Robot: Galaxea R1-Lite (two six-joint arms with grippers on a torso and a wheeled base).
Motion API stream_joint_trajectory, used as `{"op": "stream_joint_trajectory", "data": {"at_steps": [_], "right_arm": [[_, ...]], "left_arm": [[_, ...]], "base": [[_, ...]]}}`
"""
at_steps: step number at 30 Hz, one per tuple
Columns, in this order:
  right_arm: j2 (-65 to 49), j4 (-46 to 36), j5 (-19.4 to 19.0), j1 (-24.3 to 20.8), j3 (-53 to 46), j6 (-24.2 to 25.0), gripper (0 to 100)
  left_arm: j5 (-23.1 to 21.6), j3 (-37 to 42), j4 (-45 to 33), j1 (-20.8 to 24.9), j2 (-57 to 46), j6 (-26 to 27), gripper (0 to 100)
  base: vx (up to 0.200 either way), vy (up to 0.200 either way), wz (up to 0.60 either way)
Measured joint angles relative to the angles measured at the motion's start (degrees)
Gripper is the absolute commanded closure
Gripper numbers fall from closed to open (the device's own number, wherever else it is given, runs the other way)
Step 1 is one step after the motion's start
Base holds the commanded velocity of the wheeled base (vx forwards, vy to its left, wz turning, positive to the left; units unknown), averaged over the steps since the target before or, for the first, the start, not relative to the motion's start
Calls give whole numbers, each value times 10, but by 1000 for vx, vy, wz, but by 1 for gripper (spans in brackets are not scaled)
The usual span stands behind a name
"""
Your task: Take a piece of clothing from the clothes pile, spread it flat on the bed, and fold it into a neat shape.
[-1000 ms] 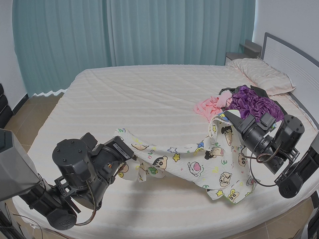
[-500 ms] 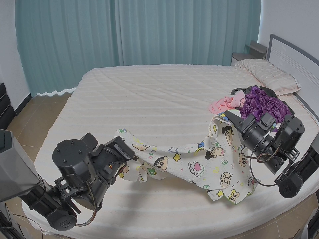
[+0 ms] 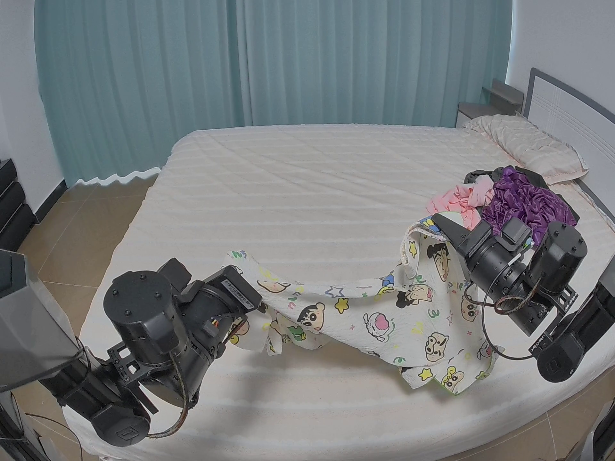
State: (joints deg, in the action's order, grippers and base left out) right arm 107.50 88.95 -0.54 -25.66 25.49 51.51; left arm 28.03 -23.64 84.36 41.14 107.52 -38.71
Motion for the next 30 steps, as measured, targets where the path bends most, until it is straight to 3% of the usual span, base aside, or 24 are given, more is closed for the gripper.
{"op": "stream_joint_trajectory", "data": {"at_steps": [20,30], "right_arm": [[-38,0,0,8,-3,-3,100],[-118,0,0,7,-11,-53,100]], "left_arm": [[1,0,-1,5,-25,7,100],[1,0,-1,10,-83,38,100]], "base": [[-200,0,0],[0,0,0]]}}
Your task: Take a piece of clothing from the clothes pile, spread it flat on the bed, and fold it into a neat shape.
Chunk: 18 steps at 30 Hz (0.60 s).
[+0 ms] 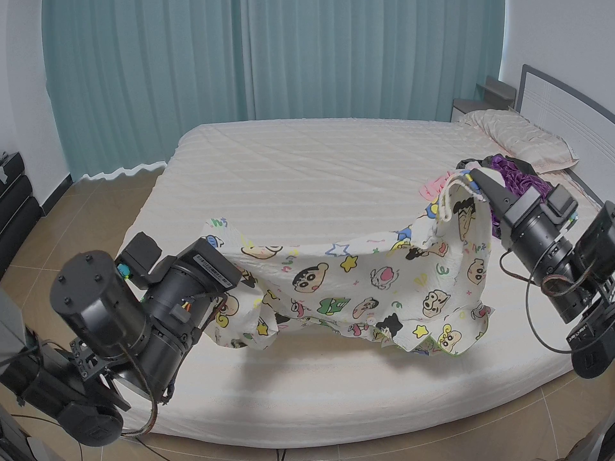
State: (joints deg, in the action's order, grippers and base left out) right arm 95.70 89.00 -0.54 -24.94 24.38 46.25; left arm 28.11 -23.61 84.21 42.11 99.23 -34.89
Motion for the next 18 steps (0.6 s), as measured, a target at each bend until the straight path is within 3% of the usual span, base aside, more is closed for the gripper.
{"op": "stream_joint_trajectory", "data": {"at_steps": [7,18], "right_arm": [[-96,-47,-1,-8,-3,-16,100],[-262,-307,-3,-34,90,-33,100]], "left_arm": [[0,1,-2,10,-51,32,100],[2,-7,-35,36,-147,102,100]], "base": [[0,0,0],[0,0,0]]}}
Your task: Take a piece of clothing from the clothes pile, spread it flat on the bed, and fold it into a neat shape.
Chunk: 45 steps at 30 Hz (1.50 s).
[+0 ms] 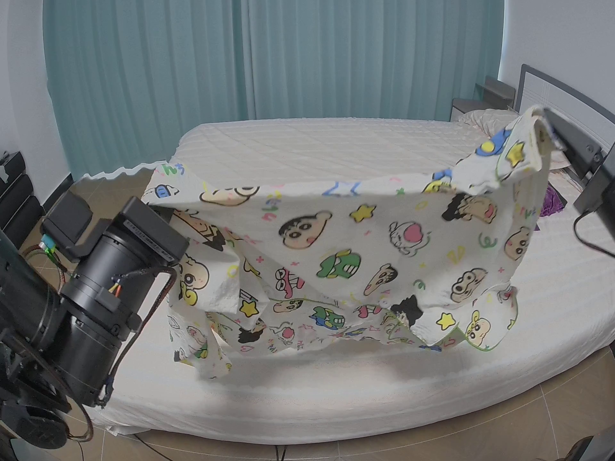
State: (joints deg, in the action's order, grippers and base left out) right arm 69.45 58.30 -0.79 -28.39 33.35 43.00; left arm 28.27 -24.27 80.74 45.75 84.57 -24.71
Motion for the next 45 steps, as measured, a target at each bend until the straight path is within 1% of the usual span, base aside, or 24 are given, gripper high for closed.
{"op": "stream_joint_trajectory", "data": {"at_steps": [3,6,11,13,19,23,26,35,40,45], "right_arm": [[-30,-33,-2,-2,33,-7,100],[-52,-61,-5,-4,63,-15,100],[-68,-108,-10,-5,113,-19,100],[-67,-127,-18,-4,134,-20,100],[-41,-142,-28,1,171,-19,100],[8,-133,-29,14,180,-16,100],[56,-107,-31,33,185,-15,100],[212,-44,-39,92,214,-15,100],[306,-16,-39,121,247,-15,100],[389,3,-34,140,279,-14,100]], "left_arm": [[0,-9,-43,11,-26,7,100],[0,-17,-65,21,-46,11,100],[-1,-24,-80,27,-60,9,100],[-1,-28,-85,26,-57,7,100],[-1,-35,-90,13,-30,-5,100],[-4,-39,-91,-14,15,-29,100],[-10,-45,-92,-40,60,-47,100],[-39,-94,-92,-105,186,-63,100],[-47,-140,-91,-128,260,-65,100],[-51,-194,-92,-145,335,-66,100]], "base": [[0,0,0],[0,0,0],[0,0,0],[0,0,0],[0,0,0],[150,0,0],[200,0,0],[200,0,0],[0,0,0],[0,0,0]]}}
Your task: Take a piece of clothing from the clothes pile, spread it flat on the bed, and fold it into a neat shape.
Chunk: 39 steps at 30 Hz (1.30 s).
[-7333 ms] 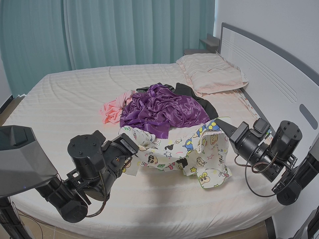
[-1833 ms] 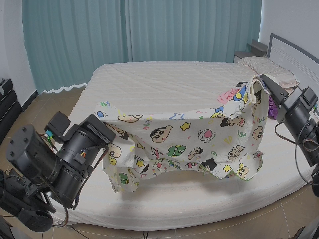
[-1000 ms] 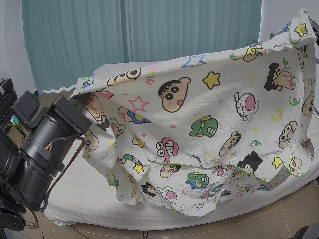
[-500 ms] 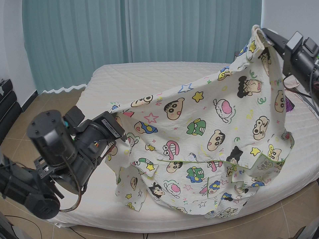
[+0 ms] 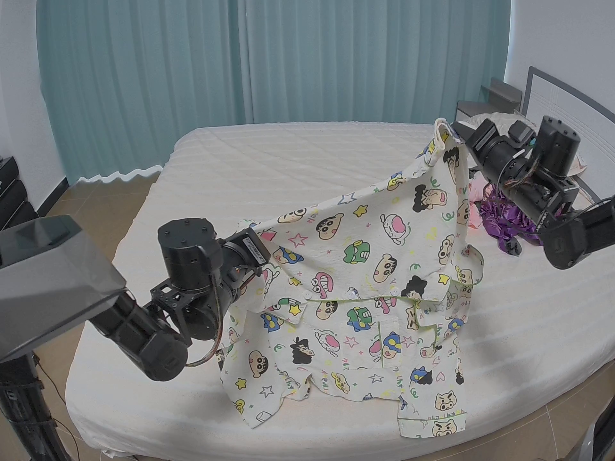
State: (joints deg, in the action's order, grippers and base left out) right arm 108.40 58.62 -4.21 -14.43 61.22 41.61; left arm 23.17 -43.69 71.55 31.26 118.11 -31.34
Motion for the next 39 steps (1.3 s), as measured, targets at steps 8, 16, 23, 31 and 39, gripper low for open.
{"op": "stream_joint_trajectory", "data": {"at_steps": [8,16,23,31,39], "right_arm": [[102,26,20,10,28,0,100],[175,43,35,12,49,1,100],[221,39,48,10,74,1,100],[271,-1,59,7,117,1,0],[326,-55,69,7,231,11,0]], "left_arm": [[-2,-75,-4,-31,98,-12,100],[-5,-113,-17,-44,158,-17,100],[-9,-147,-49,-48,192,-18,100],[-9,-201,-85,-55,236,-20,100],[-9,-249,-115,-77,268,-23,100]], "base": [[150,0,0],[75,0,0],[0,0,0],[0,0,0],[0,0,0]]}}
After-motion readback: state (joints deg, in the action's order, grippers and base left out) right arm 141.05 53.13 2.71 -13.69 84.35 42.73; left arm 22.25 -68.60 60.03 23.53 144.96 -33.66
